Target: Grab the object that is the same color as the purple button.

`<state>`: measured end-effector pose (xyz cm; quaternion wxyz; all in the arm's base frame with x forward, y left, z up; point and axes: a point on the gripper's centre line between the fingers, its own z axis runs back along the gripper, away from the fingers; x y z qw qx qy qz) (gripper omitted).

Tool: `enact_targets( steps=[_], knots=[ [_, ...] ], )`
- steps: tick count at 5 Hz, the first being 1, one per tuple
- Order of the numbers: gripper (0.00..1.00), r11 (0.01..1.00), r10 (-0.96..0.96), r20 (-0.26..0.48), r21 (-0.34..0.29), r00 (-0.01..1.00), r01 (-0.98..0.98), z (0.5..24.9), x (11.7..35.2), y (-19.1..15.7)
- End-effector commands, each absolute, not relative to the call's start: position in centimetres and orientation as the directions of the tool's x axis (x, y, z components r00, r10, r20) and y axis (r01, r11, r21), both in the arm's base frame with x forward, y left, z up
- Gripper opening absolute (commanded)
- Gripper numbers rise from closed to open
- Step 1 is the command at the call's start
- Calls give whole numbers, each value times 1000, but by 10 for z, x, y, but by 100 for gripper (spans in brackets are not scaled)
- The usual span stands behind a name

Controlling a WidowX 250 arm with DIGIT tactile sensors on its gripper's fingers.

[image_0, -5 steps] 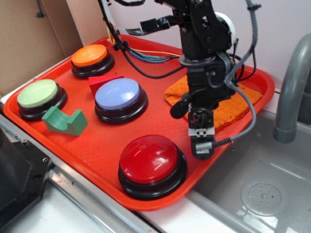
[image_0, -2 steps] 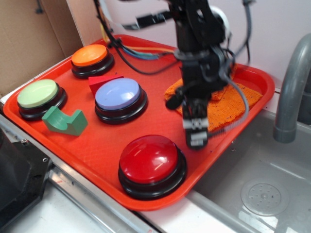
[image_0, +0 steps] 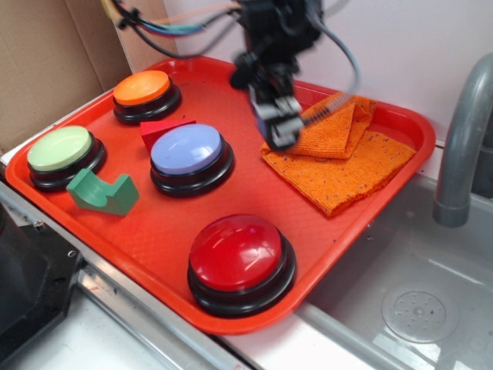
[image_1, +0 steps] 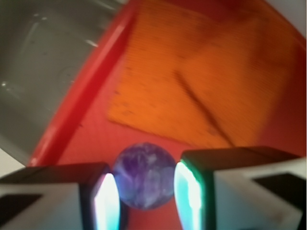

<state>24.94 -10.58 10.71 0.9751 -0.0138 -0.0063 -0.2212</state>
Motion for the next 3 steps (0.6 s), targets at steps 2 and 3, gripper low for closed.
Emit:
enact_targets(
  steps=[2, 3],
  knots=[
    [0, 989, 51, 19, 135, 999, -53, 157, 200, -30],
    [0, 980, 140, 93, 129, 986, -152, 152, 188, -22]
  ],
)
